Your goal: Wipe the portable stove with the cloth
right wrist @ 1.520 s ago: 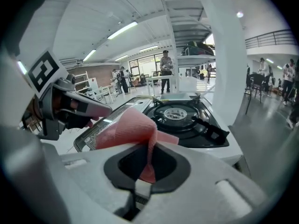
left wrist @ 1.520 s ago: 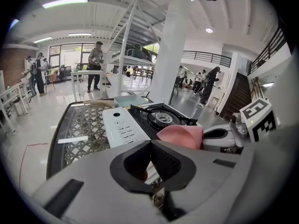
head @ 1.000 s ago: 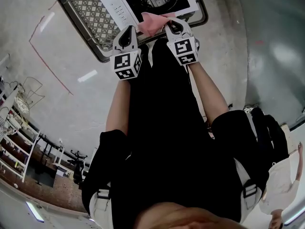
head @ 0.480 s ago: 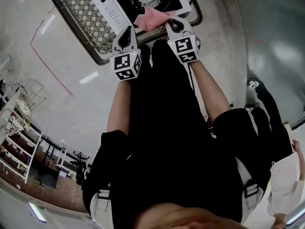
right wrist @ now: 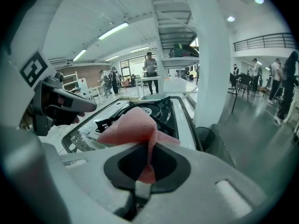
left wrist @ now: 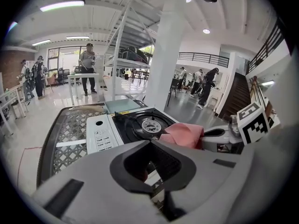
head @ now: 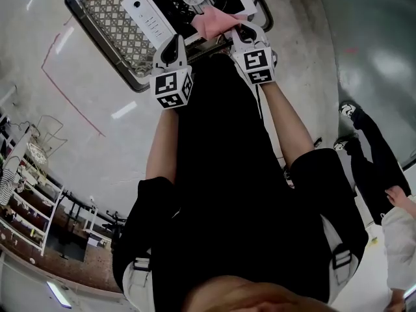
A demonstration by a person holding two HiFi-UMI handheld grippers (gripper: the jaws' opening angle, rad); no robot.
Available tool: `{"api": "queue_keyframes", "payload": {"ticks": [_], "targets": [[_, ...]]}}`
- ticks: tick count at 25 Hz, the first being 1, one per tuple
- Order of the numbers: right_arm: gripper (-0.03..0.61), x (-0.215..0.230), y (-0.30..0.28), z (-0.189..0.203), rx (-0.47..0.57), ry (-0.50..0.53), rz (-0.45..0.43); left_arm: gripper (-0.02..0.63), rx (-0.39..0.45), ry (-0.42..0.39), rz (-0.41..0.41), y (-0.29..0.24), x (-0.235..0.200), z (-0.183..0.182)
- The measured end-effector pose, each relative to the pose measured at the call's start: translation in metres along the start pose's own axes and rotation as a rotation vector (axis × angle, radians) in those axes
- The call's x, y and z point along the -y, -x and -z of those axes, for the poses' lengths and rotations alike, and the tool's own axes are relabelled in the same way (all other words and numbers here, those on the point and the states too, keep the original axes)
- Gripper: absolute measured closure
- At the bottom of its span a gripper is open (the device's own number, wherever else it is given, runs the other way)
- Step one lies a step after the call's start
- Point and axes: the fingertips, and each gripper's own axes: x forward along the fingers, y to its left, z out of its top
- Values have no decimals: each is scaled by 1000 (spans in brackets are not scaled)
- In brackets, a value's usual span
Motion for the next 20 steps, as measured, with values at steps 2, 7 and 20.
{"api": "queue_keyframes", "payload": {"ticks": [2,7,20], "targets": [[569,3,1,5,-4,-12,22,615,-5,-7,14,-1,1,4],[569,18,4,6,-10,-39,89,615,-20,-20,60,-10,0,3],[569,55,10,8,-127,-35,297,615,-35,-79,240,-36,15,-22]]}}
